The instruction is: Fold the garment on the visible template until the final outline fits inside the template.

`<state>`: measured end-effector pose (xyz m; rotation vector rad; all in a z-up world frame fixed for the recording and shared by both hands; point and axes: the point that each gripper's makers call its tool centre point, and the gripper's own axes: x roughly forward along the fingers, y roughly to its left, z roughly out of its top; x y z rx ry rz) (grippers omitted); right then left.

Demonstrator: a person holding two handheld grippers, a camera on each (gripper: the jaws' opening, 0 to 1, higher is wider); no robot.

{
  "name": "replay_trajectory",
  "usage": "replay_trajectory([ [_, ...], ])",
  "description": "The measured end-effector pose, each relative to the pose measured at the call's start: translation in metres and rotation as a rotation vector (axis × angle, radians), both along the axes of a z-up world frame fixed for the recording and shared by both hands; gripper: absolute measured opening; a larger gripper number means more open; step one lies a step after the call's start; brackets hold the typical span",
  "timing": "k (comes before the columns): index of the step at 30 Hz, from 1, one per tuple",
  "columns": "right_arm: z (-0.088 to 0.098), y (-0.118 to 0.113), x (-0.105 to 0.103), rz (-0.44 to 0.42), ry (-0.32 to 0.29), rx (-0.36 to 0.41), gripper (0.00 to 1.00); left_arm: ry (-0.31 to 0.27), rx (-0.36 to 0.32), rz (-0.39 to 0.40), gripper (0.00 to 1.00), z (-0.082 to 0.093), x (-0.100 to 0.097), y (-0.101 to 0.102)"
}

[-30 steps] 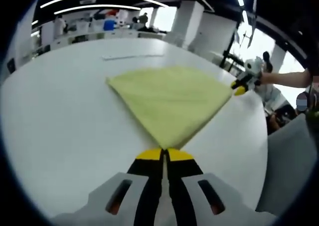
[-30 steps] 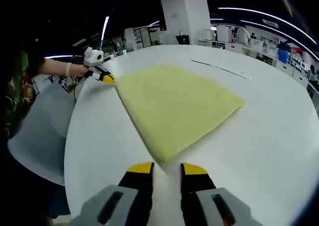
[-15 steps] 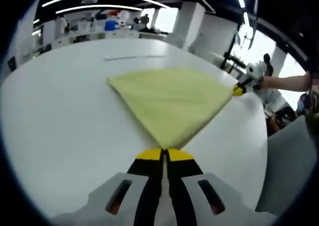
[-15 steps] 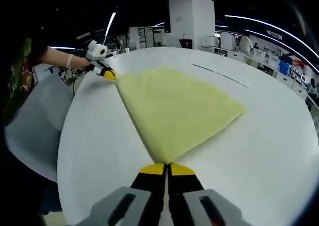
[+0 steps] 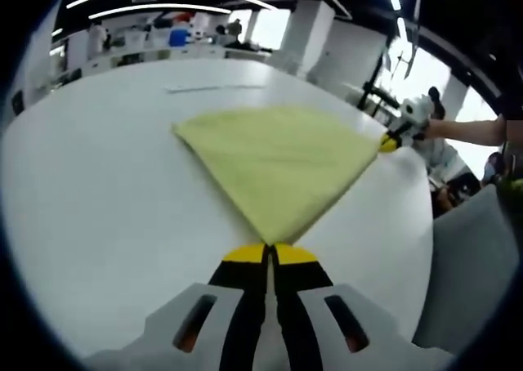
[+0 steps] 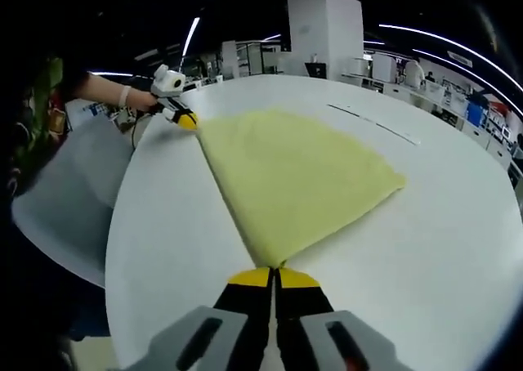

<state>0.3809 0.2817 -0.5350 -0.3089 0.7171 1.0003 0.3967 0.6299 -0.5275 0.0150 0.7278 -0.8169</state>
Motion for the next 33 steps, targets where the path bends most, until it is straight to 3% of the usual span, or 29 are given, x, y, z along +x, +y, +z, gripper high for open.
replay_trajectory([
  [17, 0.000, 0.002, -0.053, -0.027, 0.057, 0.054, 0.00, 0.040, 0.001, -0.015, 0.00, -0.004, -0.038, 0.004],
  [24, -0.002, 0.002, -0.053, -0.060, 0.067, 0.065, 0.00, 0.029, -0.001, -0.016, 0.00, -0.003, -0.039, 0.006],
  [28, 0.002, -0.002, -0.052, -0.084, 0.069, 0.072, 0.00, 0.017, -0.009, -0.023, 0.05, 0.000, -0.042, 0.006],
  [33, 0.011, -0.010, -0.050, -0.127, 0.057, 0.080, 0.15, -0.014, -0.006, -0.016, 0.17, 0.007, -0.037, 0.009],
])
